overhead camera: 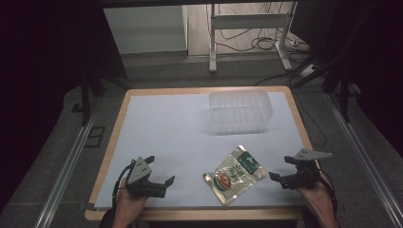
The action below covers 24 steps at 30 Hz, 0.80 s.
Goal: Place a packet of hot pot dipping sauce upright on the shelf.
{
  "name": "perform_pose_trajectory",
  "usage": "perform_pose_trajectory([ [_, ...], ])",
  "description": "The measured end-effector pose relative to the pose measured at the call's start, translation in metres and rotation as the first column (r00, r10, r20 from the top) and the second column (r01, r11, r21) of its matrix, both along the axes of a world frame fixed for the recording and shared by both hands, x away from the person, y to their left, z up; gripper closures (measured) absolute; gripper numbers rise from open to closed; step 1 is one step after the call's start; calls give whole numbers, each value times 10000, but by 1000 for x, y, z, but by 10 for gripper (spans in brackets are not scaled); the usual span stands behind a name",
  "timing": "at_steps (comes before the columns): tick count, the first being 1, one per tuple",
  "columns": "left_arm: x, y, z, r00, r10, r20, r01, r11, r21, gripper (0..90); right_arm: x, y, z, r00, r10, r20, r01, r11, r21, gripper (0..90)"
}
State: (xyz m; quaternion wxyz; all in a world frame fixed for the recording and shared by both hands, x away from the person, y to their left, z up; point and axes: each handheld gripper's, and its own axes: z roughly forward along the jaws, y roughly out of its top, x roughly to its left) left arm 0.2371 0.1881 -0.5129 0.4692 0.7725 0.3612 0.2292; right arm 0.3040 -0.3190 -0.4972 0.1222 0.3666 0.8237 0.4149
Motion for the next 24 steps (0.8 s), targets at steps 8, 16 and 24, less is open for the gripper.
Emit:
perform_pose_trajectory([
  [8, 2, -2, -2, 9986, -441, -301, 438, 9990, -77, 0, 1, 0, -2, 9989, 53, -462, -47, 9999, 138, 39],
  [16, 0, 0, -1, 9941, -1061, -242, 1040, 9917, -758, 0, 3, 3, -2, 9991, 116, -410, -106, 9996, 245, 40],
  [24, -3, 1, 1, 9888, -1469, 246, 1486, 9840, -980, 0, 6, 8, -1, 9990, 228, -383, -219, 9995, 242, 41],
])
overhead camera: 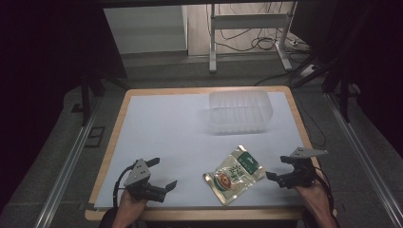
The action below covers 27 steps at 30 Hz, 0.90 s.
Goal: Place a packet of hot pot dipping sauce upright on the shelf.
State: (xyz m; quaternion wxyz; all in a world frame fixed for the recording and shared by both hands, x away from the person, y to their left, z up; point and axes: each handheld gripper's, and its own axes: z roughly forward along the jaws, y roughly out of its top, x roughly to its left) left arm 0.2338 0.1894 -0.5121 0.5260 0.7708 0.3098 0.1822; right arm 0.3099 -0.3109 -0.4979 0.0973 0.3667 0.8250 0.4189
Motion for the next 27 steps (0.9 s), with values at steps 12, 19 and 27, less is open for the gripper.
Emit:
perform_pose_trajectory([
  [12, 1, 5, 0, 9994, 312, -168, -314, 9994, -160, 0, 12, 13, -1, 9992, 401, -87, -401, 9992, 48, 44],
  [19, 2, 3, 0, 9980, 583, -241, -579, 9982, 175, 0, 17, 28, -5, 9982, 532, -267, -541, 9979, -366, 53],
  [27, 2, -1, -1, 9986, 409, -323, -394, 9982, 448, 0, 23, 45, -8, 9962, 758, -426, -778, 9958, -480, 51],
])
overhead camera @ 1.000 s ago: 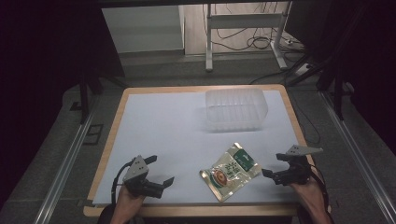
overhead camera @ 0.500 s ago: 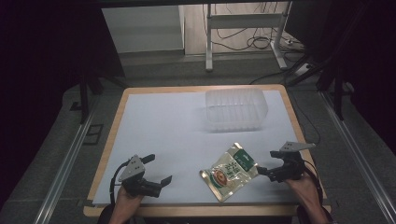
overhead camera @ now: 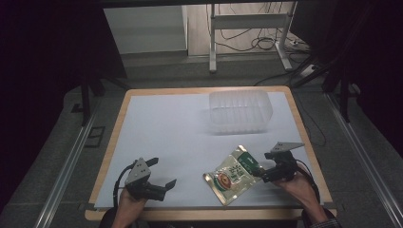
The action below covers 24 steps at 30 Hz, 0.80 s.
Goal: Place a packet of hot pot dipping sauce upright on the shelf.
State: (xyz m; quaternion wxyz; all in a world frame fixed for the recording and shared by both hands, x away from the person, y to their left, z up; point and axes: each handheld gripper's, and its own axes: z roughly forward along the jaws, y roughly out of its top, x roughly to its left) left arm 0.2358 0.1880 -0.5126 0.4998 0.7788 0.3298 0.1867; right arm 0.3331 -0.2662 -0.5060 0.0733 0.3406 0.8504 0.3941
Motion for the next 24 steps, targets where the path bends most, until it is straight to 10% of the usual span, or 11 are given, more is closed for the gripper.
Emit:
perform_pose_trajectory([
  [10, 0, -1, 0, 9998, 173, 113, -175, 9997, 172, 0, 15, 19, -7, 9984, 425, -372, -445, 9976, -527, 100],
  [24, -1, -1, 0, 9996, 187, 212, -193, 9994, 283, 0, 21, 36, -8, 9932, 1012, -568, -1081, 9845, -1377, 599],
])
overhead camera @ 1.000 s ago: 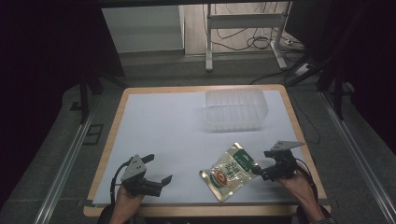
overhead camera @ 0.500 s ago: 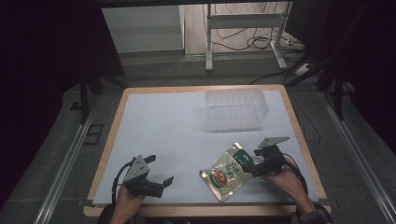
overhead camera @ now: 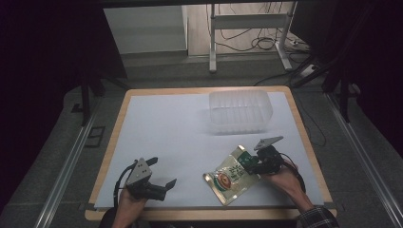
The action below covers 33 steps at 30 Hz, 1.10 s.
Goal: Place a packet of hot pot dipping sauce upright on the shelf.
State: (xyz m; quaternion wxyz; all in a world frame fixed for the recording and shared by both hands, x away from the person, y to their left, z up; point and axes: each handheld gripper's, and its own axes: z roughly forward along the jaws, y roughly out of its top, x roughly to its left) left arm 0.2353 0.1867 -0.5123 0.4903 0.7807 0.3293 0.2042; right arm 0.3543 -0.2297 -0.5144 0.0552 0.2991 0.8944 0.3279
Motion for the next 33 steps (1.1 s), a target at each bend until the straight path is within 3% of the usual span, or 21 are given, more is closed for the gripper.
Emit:
perform_pose_trajectory([
  [3, 0, 0, 0, 10000, -11, 11, 11, 10000, -20, 0, -3, 3, 2, 9997, 217, 96, -216, 9997, -84, 708],
  [8, 0, 1, 0, 10000, 1, 8, -1, 10000, -28, 0, -3, 4, 1, 9985, 132, -539, -126, 9998, 123, 853],
  [10, 0, 0, 0, 10000, -13, 26, 13, 10000, 10, 0, -4, 4, 1, 9984, 123, -555, -111, 9997, 219, 887],
  [14, 0, -1, 0, 10000, -24, 68, 24, 9999, 108, 0, -6, 5, 4, 9973, -119, -718, 134, 9997, 207, 893],
  [18, -1, -1, 1, 9999, 34, 101, -35, 10000, 88, 0, -3, 0, 7, 9886, -548, -1405, 650, 9955, 692, 893],
  [20, -1, -1, 1, 9999, 45, 128, -46, 9999, 103, 0, -4, -1, 10, 9868, -651, -1483, 776, 9938, 798, 893],
  [24, -1, -1, 1, 9998, 34, 191, -37, 9999, 137, 0, -6, -1, 17, 9858, -757, -1498, 897, 9920, 887, 893],
  [33, -1, -2, 1, 9998, 1, 210, -5, 9999, 173, 0, -7, -7, 33, 9721, -706, -2238, 1119, 9777, 1778, 893],
])
